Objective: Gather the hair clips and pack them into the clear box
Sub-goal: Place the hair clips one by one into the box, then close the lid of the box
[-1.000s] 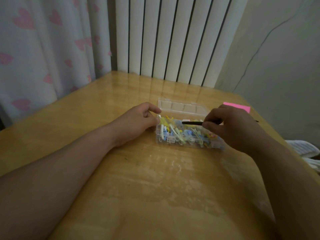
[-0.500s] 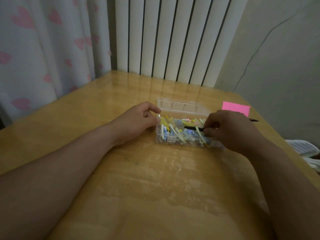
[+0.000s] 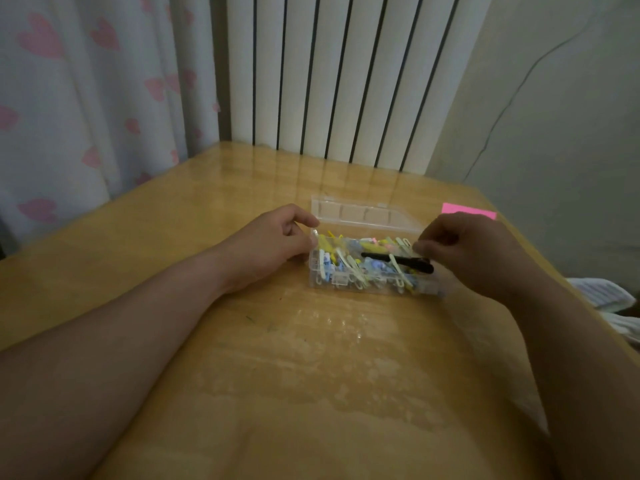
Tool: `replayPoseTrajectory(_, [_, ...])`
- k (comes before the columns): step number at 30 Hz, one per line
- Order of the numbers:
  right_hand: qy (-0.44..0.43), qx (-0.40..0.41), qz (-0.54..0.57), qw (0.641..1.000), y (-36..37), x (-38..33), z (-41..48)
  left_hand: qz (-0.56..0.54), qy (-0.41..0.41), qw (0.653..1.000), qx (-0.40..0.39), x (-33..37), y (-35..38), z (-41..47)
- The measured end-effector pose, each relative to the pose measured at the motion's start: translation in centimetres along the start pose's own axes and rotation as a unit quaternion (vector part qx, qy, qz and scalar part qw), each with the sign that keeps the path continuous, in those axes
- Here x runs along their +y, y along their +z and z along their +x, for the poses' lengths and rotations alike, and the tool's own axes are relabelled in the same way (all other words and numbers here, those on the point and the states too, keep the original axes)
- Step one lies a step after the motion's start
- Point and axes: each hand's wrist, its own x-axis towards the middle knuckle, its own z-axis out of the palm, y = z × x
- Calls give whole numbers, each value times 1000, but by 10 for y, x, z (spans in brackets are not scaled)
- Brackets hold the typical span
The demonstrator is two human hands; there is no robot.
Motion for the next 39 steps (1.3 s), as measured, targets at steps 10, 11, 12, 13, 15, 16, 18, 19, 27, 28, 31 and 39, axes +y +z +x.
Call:
replayPoseTrajectory(10, [164, 73, 230, 957, 36, 27, 16, 37, -6, 998, 45, 4, 2, -3])
replayPoseTrajectory(11, [171, 71, 242, 953, 39, 27, 18, 40, -9, 998, 48, 5, 2, -3])
replayPoseTrajectory(12, [176, 69, 254, 949, 40, 27, 20, 43, -15, 998, 52, 6, 2, -4])
replayPoseTrajectory(13, [181, 65, 266, 944, 40, 27, 20, 43, -22, 997, 52, 7, 2, -4])
replayPoseTrajectory(15, [192, 58, 280, 939, 38, 29, 19, 26, -43, 998, 47, 13, 3, -3])
replayPoseTrajectory(16, [196, 59, 282, 937, 37, 31, 19, 12, -58, 997, 47, 15, 4, -2])
replayPoseTrajectory(18, [196, 68, 291, 934, 37, 34, 20, -3, -94, 995, 42, 20, 4, 2])
replayPoseTrajectory(19, [196, 68, 291, 934, 37, 33, 21, -9, -114, 993, 32, 22, 4, 7])
replayPoseTrajectory(27, [189, 6, 297, 936, 41, 30, 28, 5, -170, 985, 26, 39, 11, 53])
replayPoseTrajectory(28, [189, 6, 312, 931, 41, 31, 28, -2, -177, 983, 42, 41, 15, 55])
replayPoseTrajectory(31, [199, 8, 379, 904, 42, 36, 28, -59, -160, 984, 56, 34, 20, 61])
replayPoseTrajectory(39, [225, 66, 543, 807, 34, 35, 25, -243, -119, 959, 81, 17, 10, 49])
